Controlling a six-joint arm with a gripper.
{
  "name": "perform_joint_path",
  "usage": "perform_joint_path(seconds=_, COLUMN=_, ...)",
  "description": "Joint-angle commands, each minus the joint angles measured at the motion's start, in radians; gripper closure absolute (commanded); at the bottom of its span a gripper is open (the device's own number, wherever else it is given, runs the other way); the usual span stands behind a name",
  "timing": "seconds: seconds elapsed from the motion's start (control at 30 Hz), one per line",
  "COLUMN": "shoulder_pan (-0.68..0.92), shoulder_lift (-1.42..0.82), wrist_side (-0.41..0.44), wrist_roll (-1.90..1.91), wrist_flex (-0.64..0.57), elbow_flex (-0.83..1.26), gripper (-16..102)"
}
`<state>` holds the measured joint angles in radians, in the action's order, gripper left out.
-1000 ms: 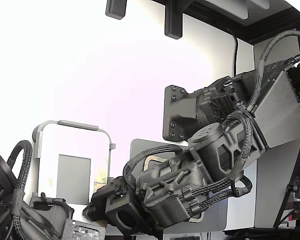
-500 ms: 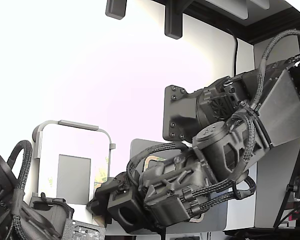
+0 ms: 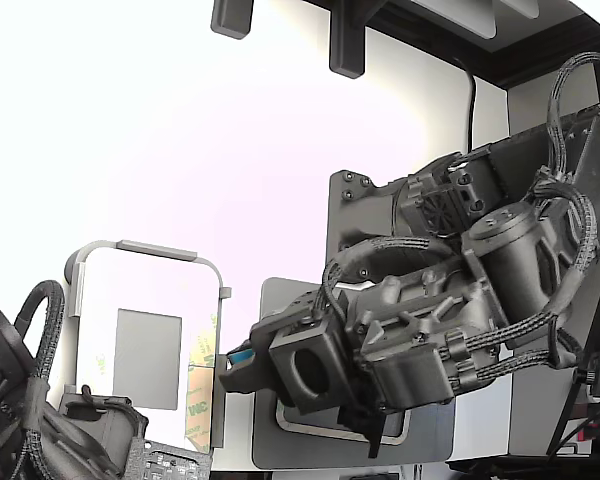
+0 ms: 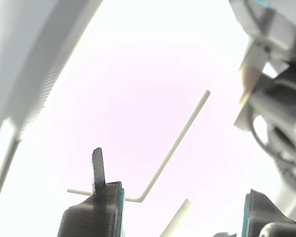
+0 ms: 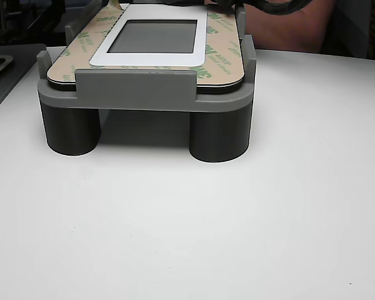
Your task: Peel off protective film from adhesive tape.
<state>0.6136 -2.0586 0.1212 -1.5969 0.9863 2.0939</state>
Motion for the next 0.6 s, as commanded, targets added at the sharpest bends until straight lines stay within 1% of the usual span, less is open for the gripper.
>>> perform_joint_path(seconds=0.0, shoulder_pan=-0.046, shoulder_lift=-0.133, wrist_side=-0.026, wrist_roll=0.051, wrist_flex=0.048, elbow_flex=0.000, gripper=-8)
perform_joint_path(seconds=0.07, shoulder_pan=-0.087, shoulder_lift=-0.161, wrist_side=-0.054, wrist_roll=0.169, wrist_flex=0.091, elbow_flex=-0.008, gripper=-13)
perform_joint_path(seconds=0.13, shoulder_pan=-0.153, shoulder_lift=-0.198, wrist_side=-0.112, wrist_roll=0.241, wrist_flex=0.098, elbow_flex=-0.006, gripper=-6)
perform_joint_path(seconds=0.23, shoulder_pan=-0.233, shoulder_lift=-0.245, wrist_side=-0.176, wrist_roll=0.434, wrist_flex=0.114, elbow_flex=-0.025, gripper=-9)
perform_joint_path(seconds=0.27, shoulder_pan=-0.261, shoulder_lift=-0.265, wrist_side=-0.206, wrist_roll=0.514, wrist_flex=0.103, elbow_flex=-0.025, gripper=-9)
perform_joint_path(seconds=0.3, shoulder_pan=-0.287, shoulder_lift=-0.287, wrist_side=-0.215, wrist_roll=0.626, wrist_flex=0.067, elbow_flex=-0.021, gripper=-6)
perform_joint_path(seconds=0.33, shoulder_pan=-0.313, shoulder_lift=-0.311, wrist_side=-0.209, wrist_roll=0.773, wrist_flex=0.015, elbow_flex=-0.009, gripper=-6)
perform_joint_path(seconds=0.37, shoulder_pan=-0.341, shoulder_lift=-0.337, wrist_side=-0.202, wrist_roll=0.922, wrist_flex=-0.025, elbow_flex=0.003, gripper=-14)
perform_joint_path(seconds=0.4, shoulder_pan=-0.377, shoulder_lift=-0.360, wrist_side=-0.206, wrist_roll=1.045, wrist_flex=-0.051, elbow_flex=0.012, gripper=-14)
perform_joint_path(seconds=0.57, shoulder_pan=-0.635, shoulder_lift=-0.518, wrist_side=-0.353, wrist_roll=1.493, wrist_flex=-0.098, elbow_flex=0.158, gripper=-14)
